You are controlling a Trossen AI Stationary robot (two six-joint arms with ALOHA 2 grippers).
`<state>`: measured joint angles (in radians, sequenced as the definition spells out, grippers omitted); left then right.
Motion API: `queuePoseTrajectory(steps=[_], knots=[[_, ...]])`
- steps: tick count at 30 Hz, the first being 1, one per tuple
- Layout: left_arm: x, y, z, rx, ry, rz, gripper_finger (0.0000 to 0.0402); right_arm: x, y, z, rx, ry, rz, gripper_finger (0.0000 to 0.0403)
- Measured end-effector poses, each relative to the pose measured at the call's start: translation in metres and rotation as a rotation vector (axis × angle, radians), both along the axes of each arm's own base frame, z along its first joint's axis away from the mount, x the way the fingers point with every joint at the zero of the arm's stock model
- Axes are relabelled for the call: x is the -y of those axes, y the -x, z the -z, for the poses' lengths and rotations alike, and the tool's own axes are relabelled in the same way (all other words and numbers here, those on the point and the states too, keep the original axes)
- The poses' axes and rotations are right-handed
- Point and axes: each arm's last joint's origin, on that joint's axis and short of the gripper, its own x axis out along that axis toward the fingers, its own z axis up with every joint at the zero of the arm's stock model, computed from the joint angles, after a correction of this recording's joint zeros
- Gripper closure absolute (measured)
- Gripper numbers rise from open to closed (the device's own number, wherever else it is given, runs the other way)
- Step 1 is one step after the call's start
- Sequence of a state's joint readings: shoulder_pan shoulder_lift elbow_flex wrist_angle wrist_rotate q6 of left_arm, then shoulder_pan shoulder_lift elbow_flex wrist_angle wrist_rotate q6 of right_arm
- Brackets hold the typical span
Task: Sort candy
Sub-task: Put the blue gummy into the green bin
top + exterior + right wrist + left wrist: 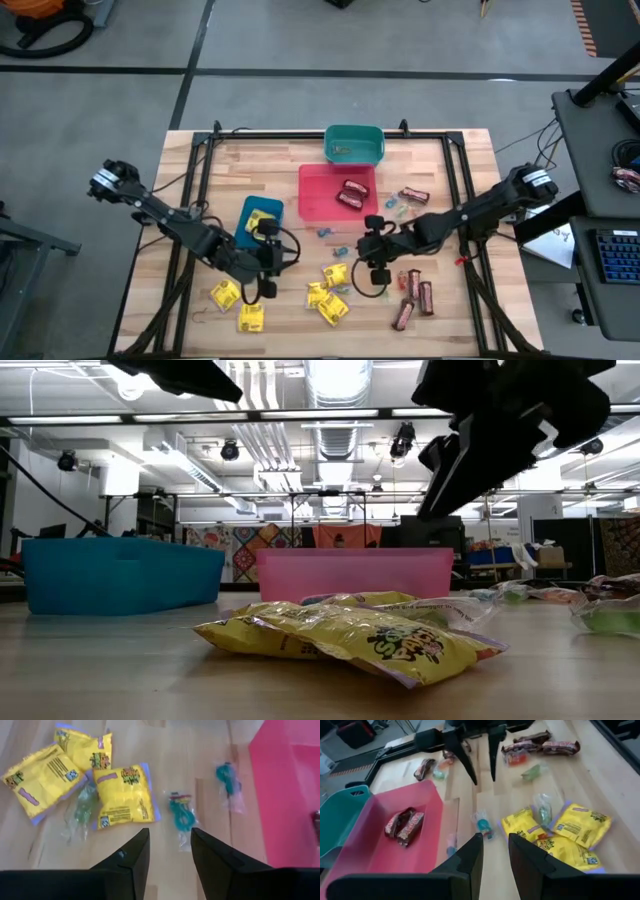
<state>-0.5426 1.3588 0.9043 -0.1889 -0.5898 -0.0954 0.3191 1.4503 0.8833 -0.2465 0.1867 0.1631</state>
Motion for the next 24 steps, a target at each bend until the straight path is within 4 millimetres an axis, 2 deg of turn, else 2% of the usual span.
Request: queuePoseTrajectory(steps=[12,24], knots=[[0.001,-0.002,0.004,-0.007,0.007,-0.012,0.0325,-0.006,-0.021,0.033,-0.061,0.057,0.001,0.0263],[0.001,-0.002,0.004,-0.008,0.019,-0.02,0.0325,-0.008,-0.038,0.05,-0.088,0.161,0.05,0.0255]])
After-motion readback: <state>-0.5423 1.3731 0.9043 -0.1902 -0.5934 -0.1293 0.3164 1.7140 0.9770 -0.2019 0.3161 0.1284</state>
